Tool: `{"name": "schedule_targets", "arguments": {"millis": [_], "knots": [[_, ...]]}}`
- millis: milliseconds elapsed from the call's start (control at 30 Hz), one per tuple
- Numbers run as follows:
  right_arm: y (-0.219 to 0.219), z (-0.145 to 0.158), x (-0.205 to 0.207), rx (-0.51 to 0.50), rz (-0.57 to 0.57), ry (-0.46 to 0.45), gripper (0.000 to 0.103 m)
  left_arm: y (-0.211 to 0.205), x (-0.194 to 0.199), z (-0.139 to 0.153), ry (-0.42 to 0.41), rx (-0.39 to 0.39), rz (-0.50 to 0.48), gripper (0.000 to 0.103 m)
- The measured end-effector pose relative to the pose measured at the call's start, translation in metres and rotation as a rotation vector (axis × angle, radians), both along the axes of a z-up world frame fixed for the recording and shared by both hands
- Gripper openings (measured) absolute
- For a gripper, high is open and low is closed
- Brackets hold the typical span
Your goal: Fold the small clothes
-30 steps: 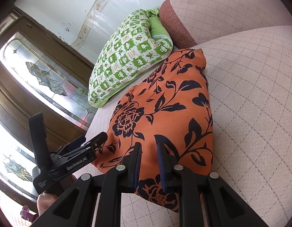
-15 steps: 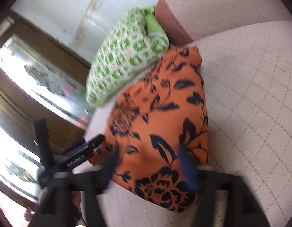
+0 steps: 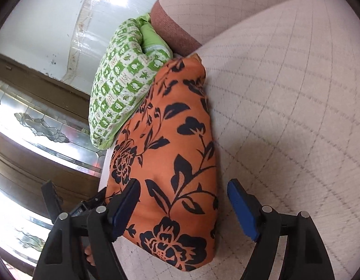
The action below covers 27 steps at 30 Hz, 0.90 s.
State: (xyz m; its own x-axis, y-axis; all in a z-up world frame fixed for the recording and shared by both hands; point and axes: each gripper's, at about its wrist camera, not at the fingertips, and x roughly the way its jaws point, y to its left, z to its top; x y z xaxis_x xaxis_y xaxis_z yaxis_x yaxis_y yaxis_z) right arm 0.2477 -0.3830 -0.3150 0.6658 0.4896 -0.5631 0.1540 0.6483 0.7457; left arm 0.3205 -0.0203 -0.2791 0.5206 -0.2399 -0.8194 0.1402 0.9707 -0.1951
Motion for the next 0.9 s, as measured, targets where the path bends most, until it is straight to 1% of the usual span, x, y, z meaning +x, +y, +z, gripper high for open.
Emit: {"name": "schedule_targets", "arguments": {"millis": [67, 133, 233, 267, 300, 333, 367, 433, 467, 500, 567, 600, 667, 700, 767, 800, 867, 900], "knots": [[0.002, -0.008, 0.004, 0.03, 0.011, 0.021, 0.08, 0.005, 0.002, -0.003, 0.022, -0.057, -0.004, 0.091], [0.002, -0.016, 0.008, 0.057, 0.016, 0.032, 0.08, 0.014, 0.002, -0.001, 0.02, -0.088, 0.016, 0.091], [0.003, -0.019, 0.01, 0.107, 0.02, 0.007, 0.08, 0.029, -0.003, 0.007, -0.017, -0.178, 0.051, 0.091], [0.005, -0.02, 0.012, 0.115, 0.033, 0.001, 0.08, 0.031, -0.003, 0.007, -0.017, -0.217, 0.044, 0.091], [0.007, -0.021, 0.014, 0.116, 0.042, -0.001, 0.079, 0.03, -0.002, 0.005, -0.004, -0.237, 0.026, 0.091], [0.01, -0.021, 0.016, 0.111, 0.045, -0.004, 0.079, 0.027, -0.001, 0.002, 0.017, -0.247, 0.007, 0.091], [0.012, -0.021, 0.018, 0.105, 0.048, -0.009, 0.078, 0.019, 0.002, -0.007, 0.065, -0.252, -0.027, 0.091], [0.016, -0.021, 0.019, 0.097, 0.055, -0.017, 0.075, 0.007, 0.004, -0.021, 0.128, -0.26, -0.058, 0.091], [0.018, -0.021, 0.019, 0.091, 0.057, -0.021, 0.074, -0.002, 0.004, -0.03, 0.174, -0.281, -0.083, 0.091], [0.019, -0.021, 0.019, 0.087, 0.055, -0.024, 0.071, -0.009, 0.002, -0.033, 0.185, -0.281, -0.099, 0.091], [0.021, -0.023, 0.017, 0.074, 0.043, -0.025, 0.063, -0.026, -0.006, -0.031, 0.145, -0.208, -0.145, 0.091], [0.022, -0.023, 0.017, 0.063, 0.034, -0.025, 0.057, -0.034, -0.01, -0.031, 0.145, -0.202, -0.181, 0.091], [0.025, -0.024, 0.015, 0.037, 0.014, -0.028, 0.053, -0.043, -0.016, -0.032, 0.146, -0.217, -0.192, 0.075], [0.026, -0.022, 0.015, 0.026, 0.007, -0.029, 0.051, -0.048, -0.019, -0.031, 0.126, -0.187, -0.189, 0.072], [0.028, -0.019, 0.014, -0.001, 0.001, -0.033, 0.048, -0.054, -0.022, -0.027, 0.099, -0.152, -0.198, 0.058], [0.029, -0.016, 0.014, -0.02, 0.001, -0.038, 0.047, -0.053, -0.023, -0.026, 0.095, -0.156, -0.191, 0.055], [0.033, -0.01, 0.013, -0.058, 0.001, -0.05, 0.045, -0.054, -0.025, -0.019, 0.076, -0.156, -0.18, 0.045], [0.033, -0.008, 0.012, -0.068, 0.002, -0.054, 0.044, -0.058, -0.027, -0.016, 0.06, -0.142, -0.185, 0.043]]}}
